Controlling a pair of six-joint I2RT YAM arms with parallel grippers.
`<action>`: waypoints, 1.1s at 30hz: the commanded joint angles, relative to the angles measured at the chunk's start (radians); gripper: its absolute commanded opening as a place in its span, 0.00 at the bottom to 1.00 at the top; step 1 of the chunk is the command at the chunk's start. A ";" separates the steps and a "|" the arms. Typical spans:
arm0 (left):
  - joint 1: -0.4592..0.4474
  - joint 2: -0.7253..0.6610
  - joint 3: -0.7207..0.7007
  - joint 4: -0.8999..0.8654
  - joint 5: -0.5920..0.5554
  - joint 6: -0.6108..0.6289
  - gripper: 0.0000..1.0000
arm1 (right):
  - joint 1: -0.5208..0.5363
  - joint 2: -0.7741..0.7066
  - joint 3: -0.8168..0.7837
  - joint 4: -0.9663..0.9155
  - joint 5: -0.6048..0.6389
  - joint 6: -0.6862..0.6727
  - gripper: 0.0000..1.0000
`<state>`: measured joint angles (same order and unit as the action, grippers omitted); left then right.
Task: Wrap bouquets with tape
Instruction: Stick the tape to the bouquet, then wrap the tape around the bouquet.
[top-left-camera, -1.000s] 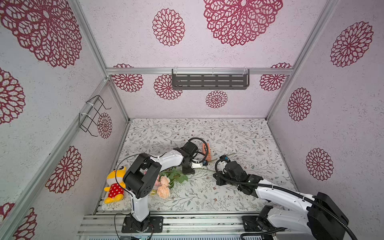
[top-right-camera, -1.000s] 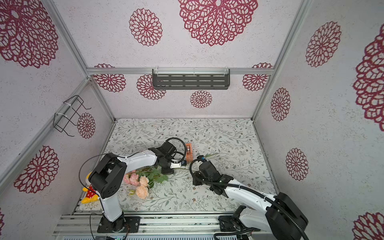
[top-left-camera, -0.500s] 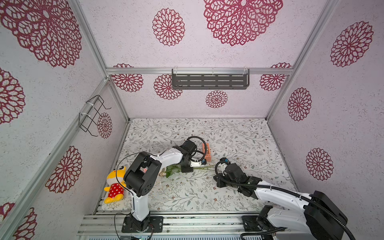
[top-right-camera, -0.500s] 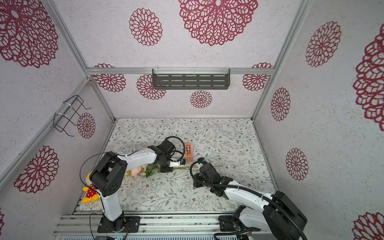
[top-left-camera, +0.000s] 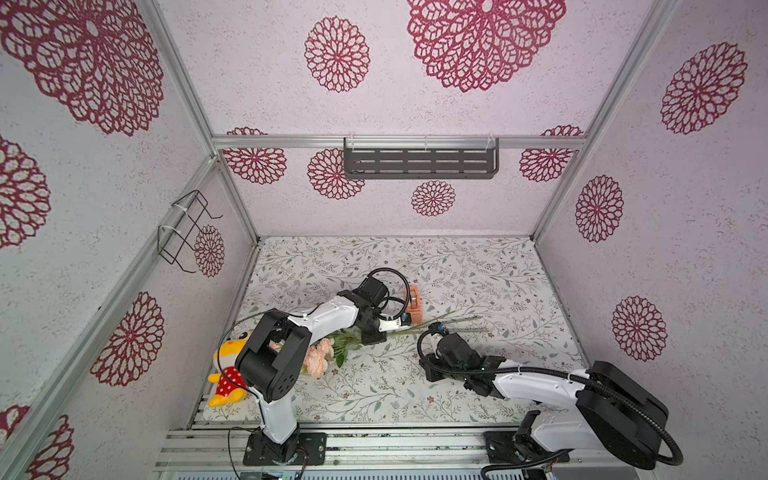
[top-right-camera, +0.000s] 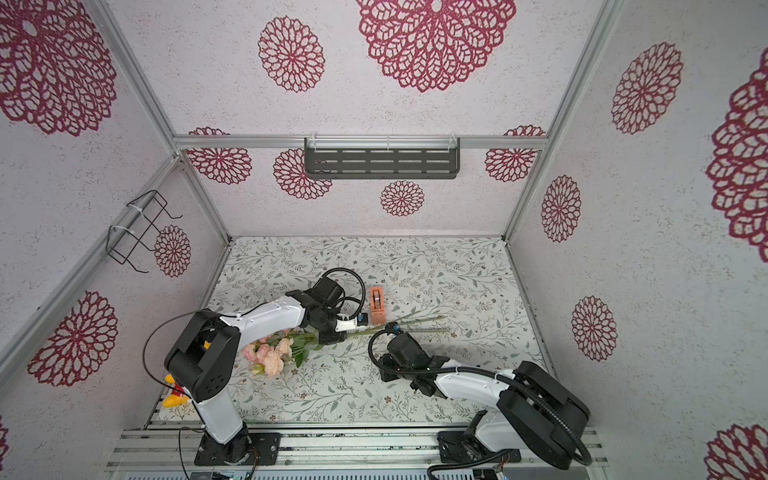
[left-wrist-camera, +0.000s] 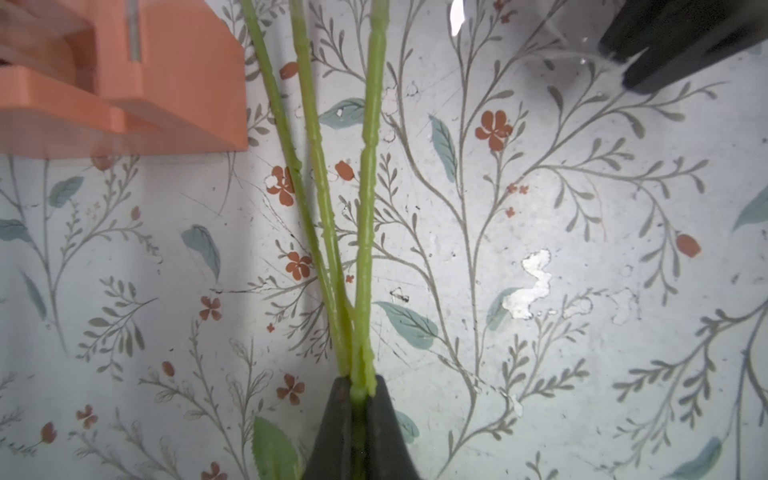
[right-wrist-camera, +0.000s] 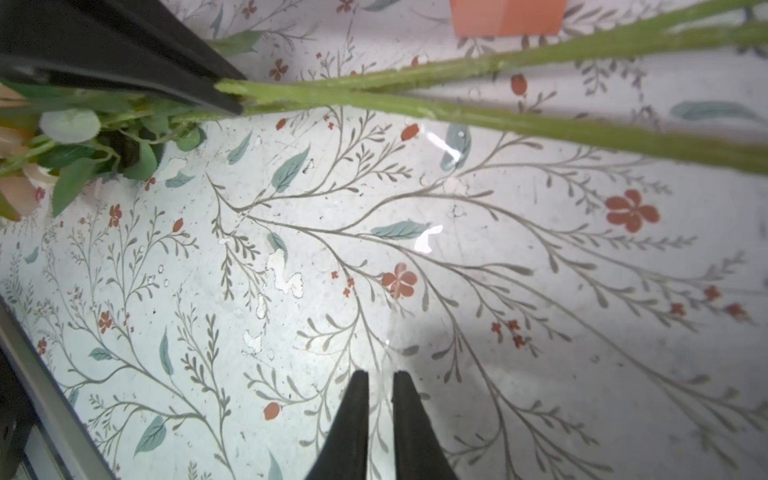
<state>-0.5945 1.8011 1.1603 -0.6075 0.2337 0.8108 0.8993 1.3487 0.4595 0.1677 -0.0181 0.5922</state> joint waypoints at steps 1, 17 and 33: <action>0.006 0.000 0.010 -0.026 0.021 -0.002 0.00 | 0.007 -0.005 0.035 -0.038 0.018 -0.042 0.22; 0.030 0.139 0.108 -0.084 -0.045 -0.053 0.00 | -0.260 -0.222 0.391 -0.661 0.086 -0.529 0.66; 0.033 0.152 0.136 -0.109 -0.039 -0.063 0.00 | -0.463 0.216 0.505 -0.499 -0.391 -1.619 0.66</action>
<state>-0.5758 1.9331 1.2793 -0.7029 0.1932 0.7547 0.4702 1.4845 0.8745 -0.3012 -0.3332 -0.8207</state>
